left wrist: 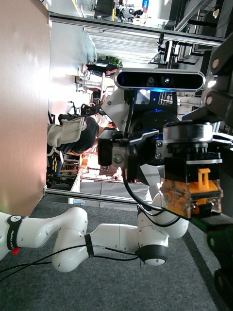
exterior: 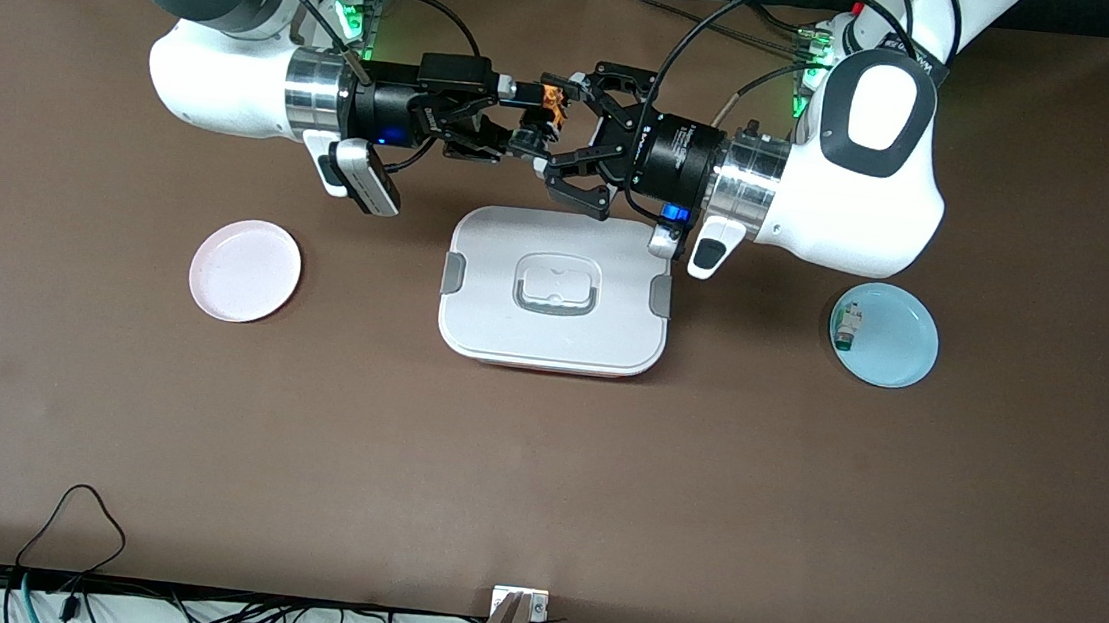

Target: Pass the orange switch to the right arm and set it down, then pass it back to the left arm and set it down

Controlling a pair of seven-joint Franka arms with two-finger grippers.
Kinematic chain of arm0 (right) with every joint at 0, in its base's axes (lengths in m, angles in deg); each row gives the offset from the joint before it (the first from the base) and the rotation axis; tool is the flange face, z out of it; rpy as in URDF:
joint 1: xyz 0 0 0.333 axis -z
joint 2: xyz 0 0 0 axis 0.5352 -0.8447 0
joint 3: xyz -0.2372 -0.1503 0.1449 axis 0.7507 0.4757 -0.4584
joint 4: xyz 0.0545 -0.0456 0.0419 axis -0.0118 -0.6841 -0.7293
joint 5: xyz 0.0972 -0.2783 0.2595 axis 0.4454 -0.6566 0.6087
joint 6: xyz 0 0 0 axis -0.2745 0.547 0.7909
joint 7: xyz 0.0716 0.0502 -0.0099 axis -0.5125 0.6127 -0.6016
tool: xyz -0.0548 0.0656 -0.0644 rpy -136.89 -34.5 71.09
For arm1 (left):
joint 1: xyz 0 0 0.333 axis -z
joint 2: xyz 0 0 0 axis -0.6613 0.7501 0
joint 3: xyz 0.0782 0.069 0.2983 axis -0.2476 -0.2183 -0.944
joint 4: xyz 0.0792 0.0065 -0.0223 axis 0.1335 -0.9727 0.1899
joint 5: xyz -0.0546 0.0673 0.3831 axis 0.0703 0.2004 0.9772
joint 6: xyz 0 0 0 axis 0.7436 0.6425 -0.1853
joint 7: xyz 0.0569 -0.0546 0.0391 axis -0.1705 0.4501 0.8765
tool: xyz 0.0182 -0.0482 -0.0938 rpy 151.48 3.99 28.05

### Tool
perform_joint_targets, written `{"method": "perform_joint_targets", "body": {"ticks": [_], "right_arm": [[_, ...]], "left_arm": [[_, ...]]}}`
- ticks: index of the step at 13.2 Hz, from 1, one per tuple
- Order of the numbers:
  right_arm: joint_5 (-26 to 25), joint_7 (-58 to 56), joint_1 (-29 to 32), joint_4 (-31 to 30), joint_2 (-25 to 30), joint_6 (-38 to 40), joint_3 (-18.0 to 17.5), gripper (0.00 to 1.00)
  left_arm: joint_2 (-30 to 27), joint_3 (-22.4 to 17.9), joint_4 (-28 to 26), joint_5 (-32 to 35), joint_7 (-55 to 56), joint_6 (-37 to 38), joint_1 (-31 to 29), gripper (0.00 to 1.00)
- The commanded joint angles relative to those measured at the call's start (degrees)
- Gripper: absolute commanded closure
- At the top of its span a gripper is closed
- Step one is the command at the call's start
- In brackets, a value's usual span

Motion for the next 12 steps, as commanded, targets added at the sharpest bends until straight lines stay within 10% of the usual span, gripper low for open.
{"method": "perform_joint_targets", "body": {"ticks": [1,12], "right_arm": [[1.81,-1.48,-0.28,-1.45,1.50,-1.09,-0.03,0.15],[1.81,-1.65,0.78,-1.62,1.23,-1.17,0.24,0.20]], "left_arm": [[0.82,0.18,1.32,-1.48,0.97,0.27,-0.09,0.95],[0.82,0.18,1.32,-1.56,0.97,0.27,-0.18,0.95]]}}
